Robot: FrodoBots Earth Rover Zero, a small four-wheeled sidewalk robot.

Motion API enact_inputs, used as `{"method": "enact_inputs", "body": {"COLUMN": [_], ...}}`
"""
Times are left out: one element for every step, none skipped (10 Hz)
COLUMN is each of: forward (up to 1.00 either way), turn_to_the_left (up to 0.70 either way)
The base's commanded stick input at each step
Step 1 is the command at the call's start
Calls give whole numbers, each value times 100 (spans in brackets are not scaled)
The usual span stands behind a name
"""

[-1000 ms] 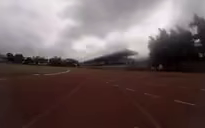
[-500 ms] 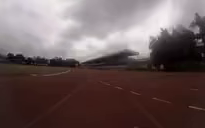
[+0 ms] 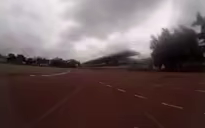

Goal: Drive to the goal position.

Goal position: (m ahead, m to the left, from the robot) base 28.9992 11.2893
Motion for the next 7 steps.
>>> {"method": "enact_inputs", "body": {"forward": [70, 70, 70, 70, 70, 70, 70], "turn_to_the_left": [0, 0, 0, 0, 0, 0, 0]}}
